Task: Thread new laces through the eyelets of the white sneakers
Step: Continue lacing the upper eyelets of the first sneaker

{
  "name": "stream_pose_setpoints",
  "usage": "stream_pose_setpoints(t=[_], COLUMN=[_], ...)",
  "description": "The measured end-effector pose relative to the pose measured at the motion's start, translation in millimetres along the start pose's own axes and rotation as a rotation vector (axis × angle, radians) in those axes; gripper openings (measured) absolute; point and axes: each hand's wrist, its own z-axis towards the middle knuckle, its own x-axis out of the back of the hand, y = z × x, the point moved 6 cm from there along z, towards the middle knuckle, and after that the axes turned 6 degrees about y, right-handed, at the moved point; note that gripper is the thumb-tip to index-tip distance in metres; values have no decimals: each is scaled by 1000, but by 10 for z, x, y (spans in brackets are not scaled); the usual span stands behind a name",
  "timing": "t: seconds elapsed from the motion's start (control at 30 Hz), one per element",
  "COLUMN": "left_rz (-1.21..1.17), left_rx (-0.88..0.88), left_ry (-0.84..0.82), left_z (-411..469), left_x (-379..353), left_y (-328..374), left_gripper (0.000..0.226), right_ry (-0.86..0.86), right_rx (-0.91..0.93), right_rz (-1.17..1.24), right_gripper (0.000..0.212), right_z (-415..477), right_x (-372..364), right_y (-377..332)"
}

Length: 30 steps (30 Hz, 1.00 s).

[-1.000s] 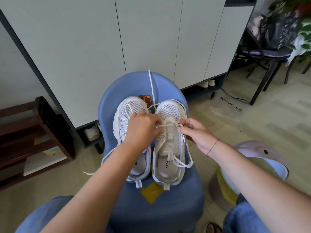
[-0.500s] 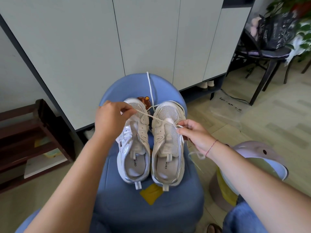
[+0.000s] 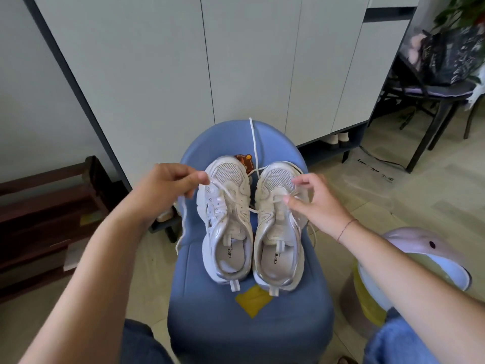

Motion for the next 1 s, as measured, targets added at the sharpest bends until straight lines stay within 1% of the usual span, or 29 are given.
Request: stream_pose_setpoints(t=[0.03, 0.07, 0.1, 0.17, 0.2, 0.27, 0.43, 0.5, 0.53, 0.6, 0.63, 0.67, 0.7, 0.73, 0.77, 0.8, 0.83, 0.9, 0.97, 1.0], left_rz=[-8, -15, -15, -13, -27, -50, -91, -84, -89, -124, -143, -151, -149, -143, -145, -145, -138, -114, -143, -164], left_rx=[-8, -6, -22, -62, -73, -75, -39, -29, -15, 25, 30, 30, 28, 30, 31, 31, 23, -6, -21, -28], left_ry=[-49, -89, -124, -171, -184, -197, -224, -198, -173, -112, -82, -57, -45, -48, -70, -104, -141, -217, -276, -293], left_z=[-40, -85, -117, -178, -210, -251, -275, -260, -252, -226, -209, -193, -183, -182, -187, -197, -205, -228, -263, -281], left_x=[-119, -238, -340, -499, -540, -579, -523, -435, -373, -228, -153, -98, -71, -78, -120, -186, -266, -426, -550, -592], left_y=[65, 122, 157, 212, 232, 227, 151, 106, 83, 15, -17, -45, -62, -71, -71, -60, -45, 1, 59, 87], left_gripper=[19, 18, 20, 22, 22, 28, 23, 21, 22, 22, 23, 24, 24, 25, 25, 25, 24, 24, 24, 26], right_ry=[-18, -74, -150, -269, -281, -242, -172, -69, 18, 250, 366, 441, 464, 453, 429, 387, 317, 107, -65, -127], right_rx=[91, 161, 204, 218, 211, 183, 122, 104, 51, -137, -230, -300, -335, -326, -265, -152, -23, 180, 271, 266], right_rz=[29, 87, 152, 265, 308, 359, 362, 307, 332, 494, 531, 479, 350, 210, 101, 51, 45, 76, 111, 142], right_gripper=[37, 36, 35, 32, 29, 22, 7, 10, 11, 16, 19, 19, 17, 14, 16, 21, 24, 22, 18, 16], right_z=[-31, -78, -140, -251, -285, -311, -385, -344, -302, -217, -186, -157, -130, -110, -105, -108, -128, -222, -337, -384], right_x=[-41, -123, -228, -415, -467, -486, -368, -203, -87, 199, 328, 418, 459, 457, 420, 349, 241, -53, -314, -404], right_y=[-201, -394, -572, -806, -870, -901, -783, -678, -584, -318, -176, -52, 31, 53, -6, -127, -289, -630, -842, -890])
